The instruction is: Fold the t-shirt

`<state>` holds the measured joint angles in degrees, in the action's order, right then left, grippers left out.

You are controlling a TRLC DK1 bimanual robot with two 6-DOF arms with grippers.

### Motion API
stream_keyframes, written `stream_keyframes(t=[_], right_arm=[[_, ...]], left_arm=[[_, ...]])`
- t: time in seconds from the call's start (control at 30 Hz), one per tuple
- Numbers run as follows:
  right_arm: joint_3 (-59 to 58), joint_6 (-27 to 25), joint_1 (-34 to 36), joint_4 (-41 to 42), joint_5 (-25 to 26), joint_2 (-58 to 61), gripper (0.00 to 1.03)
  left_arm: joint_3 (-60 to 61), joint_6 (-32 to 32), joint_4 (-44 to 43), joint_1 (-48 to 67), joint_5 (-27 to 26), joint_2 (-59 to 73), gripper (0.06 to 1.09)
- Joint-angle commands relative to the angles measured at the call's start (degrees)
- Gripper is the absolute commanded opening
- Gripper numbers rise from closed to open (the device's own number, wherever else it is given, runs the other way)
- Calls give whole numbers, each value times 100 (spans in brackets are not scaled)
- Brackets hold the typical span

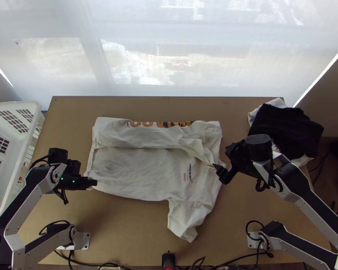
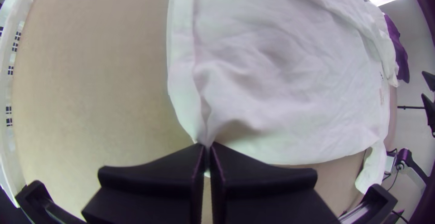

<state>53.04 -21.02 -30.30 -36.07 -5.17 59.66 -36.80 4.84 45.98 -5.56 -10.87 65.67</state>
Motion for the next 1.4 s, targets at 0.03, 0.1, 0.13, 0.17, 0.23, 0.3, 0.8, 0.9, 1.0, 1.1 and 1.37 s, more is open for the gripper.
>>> stream_keyframes(t=[0.03,0.1,0.13,0.17,0.23,0.3,0.8,0.9,1.0,1.1,1.37], right_arm=[[-144,-52,-687,-673,-116,-183,98],[-241,106,-986,-998,-125,-332,98],[-294,115,-1136,-1139,-125,-411,98],[-355,115,-1285,-1235,-125,-508,98],[-470,115,-1549,-1350,-133,-666,98],[-531,124,-1839,-1446,-186,-745,98],[-777,-34,-3948,-1016,-573,63,98],[-795,-105,-4106,-778,-634,362,98],[-927,-148,-4168,-444,-722,547,98],[-1050,-148,-4221,-163,-749,740,98],[-1076,10,-4431,162,-916,934,93]], left_arm=[[-399,-238,69,249,-29,-89,9],[-460,-256,105,275,-29,-89,9],[-478,-264,122,275,-29,-89,9],[-486,-273,122,275,-29,-89,9],[-504,-300,122,275,-29,-89,9],[-530,-335,131,284,-29,-72,9],[-680,-730,131,460,-20,-19,9],[-724,-721,122,460,-20,7,9],[-820,-730,113,451,-20,95,9],[-926,-730,105,433,-20,236,9],[-1066,-730,96,416,-20,499,9]])
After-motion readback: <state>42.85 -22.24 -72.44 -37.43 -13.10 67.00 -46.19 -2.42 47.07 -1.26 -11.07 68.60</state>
